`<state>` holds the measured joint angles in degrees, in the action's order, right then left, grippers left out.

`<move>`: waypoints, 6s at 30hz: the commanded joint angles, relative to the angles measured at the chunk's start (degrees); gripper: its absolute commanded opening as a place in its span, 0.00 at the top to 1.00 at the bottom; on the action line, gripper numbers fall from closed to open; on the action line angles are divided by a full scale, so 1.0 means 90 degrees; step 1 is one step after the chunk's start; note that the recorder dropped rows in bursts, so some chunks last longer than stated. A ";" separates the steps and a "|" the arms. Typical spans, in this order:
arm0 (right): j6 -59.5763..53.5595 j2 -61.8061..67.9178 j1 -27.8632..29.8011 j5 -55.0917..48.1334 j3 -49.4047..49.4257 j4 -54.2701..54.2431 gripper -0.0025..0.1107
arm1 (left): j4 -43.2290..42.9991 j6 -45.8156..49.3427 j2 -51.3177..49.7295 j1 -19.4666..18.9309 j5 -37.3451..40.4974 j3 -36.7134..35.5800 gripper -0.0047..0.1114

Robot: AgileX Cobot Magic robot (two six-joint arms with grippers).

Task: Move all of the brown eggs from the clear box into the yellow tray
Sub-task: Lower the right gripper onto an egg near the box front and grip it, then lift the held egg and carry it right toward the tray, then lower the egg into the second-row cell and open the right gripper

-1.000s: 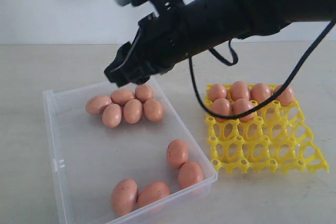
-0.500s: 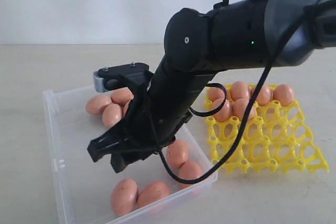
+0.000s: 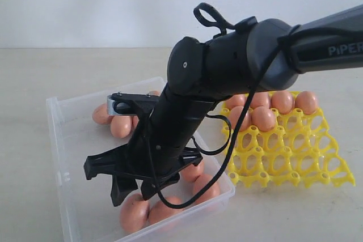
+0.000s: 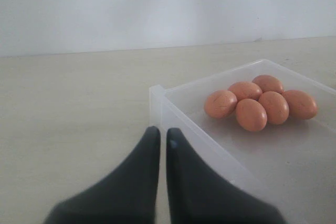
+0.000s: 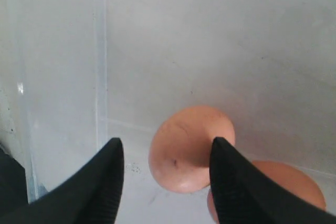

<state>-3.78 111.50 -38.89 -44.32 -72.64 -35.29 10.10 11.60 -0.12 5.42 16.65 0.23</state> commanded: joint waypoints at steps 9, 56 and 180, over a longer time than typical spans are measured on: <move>0.0076 0.0256 -0.0053 0.0110 -0.0068 -0.0025 0.58 | -0.0012 0.0003 0.0013 0.0034 -0.0045 -0.0026 0.92; -0.1331 -0.1688 -0.0115 0.3782 -0.0021 0.0172 0.98 | -0.0012 0.0003 0.0013 0.0034 -0.0045 -0.0026 0.92; 0.1770 -0.0972 0.5020 1.0400 0.4975 0.6987 0.98 | -0.0012 0.0003 0.0013 0.0034 -0.0045 -0.0026 0.92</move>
<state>12.61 102.67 6.14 47.75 -27.00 27.90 10.10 11.60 -0.12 5.42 16.65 0.23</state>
